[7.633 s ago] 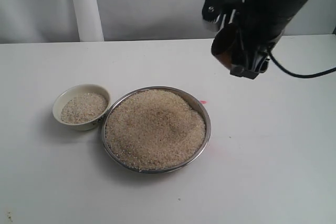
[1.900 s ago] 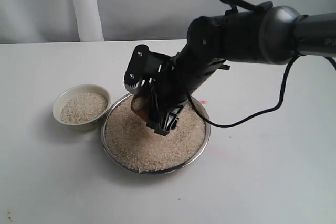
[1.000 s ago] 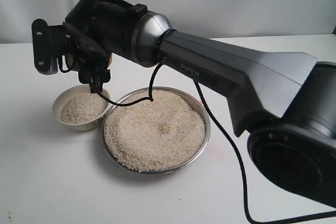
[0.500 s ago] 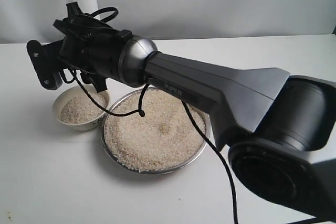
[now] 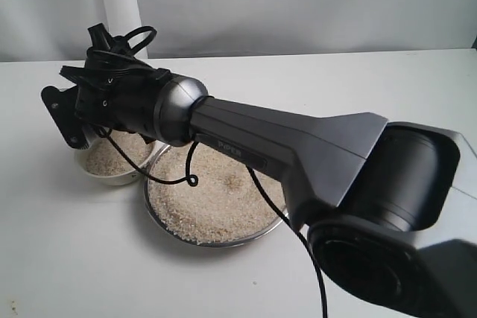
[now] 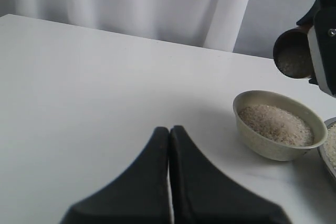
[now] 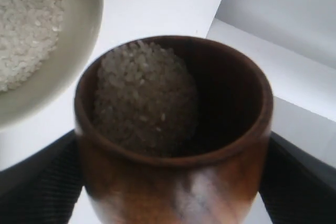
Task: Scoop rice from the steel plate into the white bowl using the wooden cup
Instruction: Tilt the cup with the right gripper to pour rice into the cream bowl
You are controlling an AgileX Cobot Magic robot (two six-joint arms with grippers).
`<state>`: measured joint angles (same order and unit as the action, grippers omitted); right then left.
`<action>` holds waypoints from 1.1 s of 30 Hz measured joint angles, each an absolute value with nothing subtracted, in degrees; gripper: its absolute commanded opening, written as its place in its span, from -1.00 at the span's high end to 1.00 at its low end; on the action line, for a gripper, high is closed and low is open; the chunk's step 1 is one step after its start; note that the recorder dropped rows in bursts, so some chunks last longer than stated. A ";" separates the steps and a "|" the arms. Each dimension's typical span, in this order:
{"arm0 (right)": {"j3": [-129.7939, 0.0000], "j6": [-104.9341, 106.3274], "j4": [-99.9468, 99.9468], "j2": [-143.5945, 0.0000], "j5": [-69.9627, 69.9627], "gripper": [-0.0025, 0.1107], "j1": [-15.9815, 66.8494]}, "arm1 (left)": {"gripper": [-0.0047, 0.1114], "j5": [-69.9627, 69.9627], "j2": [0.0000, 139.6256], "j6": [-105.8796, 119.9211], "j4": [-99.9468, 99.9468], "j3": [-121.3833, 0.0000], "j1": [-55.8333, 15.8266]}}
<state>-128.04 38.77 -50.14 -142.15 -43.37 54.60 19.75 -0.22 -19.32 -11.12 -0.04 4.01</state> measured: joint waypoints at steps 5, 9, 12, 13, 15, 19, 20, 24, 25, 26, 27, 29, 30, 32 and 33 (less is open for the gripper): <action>-128.04 38.77 -50.90 -142.15 -44.12 0.96 54.83 | 0.92 19.75 -0.22 -19.32 -11.12 -0.04 4.01; -128.04 38.77 -52.52 -142.15 -46.41 0.96 55.22 | 0.92 19.75 -0.22 -19.32 -11.12 -0.04 4.01; -128.04 38.05 -52.75 -142.15 -47.37 0.96 55.34 | 0.92 19.75 -0.22 -19.32 -11.12 -0.04 4.01; -128.04 37.94 -52.75 -142.15 -47.37 0.96 55.34 | 0.92 19.75 -0.22 -19.32 -11.12 -0.04 4.01; -128.04 37.69 -52.77 -142.15 -47.46 0.96 55.34 | 0.92 19.75 -0.22 -19.32 -11.12 -0.04 4.01; -128.04 37.44 -53.24 -142.15 -47.46 0.96 55.95 | 0.92 19.75 -0.22 -19.32 -11.12 -0.04 4.01; -128.04 37.44 -53.24 -142.15 -47.46 0.96 55.96 | 0.92 19.75 -0.22 -19.32 -11.12 -0.04 4.01; -128.04 37.44 -53.24 -142.15 -47.32 0.96 56.51 | 0.92 19.75 -0.22 -19.32 -11.12 -0.04 4.01; -128.04 37.44 -53.24 -142.15 -47.21 0.96 56.51 | 0.92 19.75 -0.22 -19.32 -11.12 -0.04 4.01; -128.04 37.67 -53.29 -142.15 -47.20 0.96 56.62 | 0.92 19.75 -0.22 -19.32 -11.12 -0.04 4.01; -128.04 37.80 -53.40 -142.15 -47.20 0.96 56.62 | 0.92 19.75 -0.22 -19.32 -11.12 -0.04 4.01; -128.04 38.03 -53.59 -142.15 -47.20 0.96 56.62 | 0.92 19.75 -0.22 -19.32 -11.12 -0.04 4.01; -128.04 38.15 -53.67 -142.15 -47.20 0.96 56.62 | 0.92 19.75 -0.22 -19.32 -11.12 -0.04 4.01; -128.04 39.28 -53.80 -142.15 -47.20 0.96 56.62 | 0.92 19.75 -0.22 -19.32 -11.12 -0.04 4.01; -128.04 40.26 -53.80 -142.15 -47.20 0.96 56.62 | 0.92 19.75 -0.22 -19.32 -11.12 -0.04 4.01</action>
<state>-128.04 40.26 -53.80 -142.15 -47.20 56.62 19.75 -0.22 -19.32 -11.12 -0.04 4.01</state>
